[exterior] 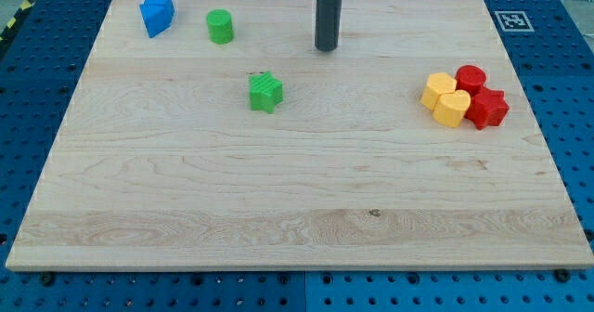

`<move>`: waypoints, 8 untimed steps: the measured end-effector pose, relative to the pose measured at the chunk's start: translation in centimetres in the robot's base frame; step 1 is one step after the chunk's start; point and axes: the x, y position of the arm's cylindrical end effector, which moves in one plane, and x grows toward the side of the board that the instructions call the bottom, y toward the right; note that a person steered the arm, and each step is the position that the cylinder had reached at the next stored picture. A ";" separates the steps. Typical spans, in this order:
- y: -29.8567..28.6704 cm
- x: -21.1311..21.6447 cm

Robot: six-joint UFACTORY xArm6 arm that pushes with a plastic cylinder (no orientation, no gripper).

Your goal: Slide the green circle closer to the blue cube

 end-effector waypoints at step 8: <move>-13.9 -2.2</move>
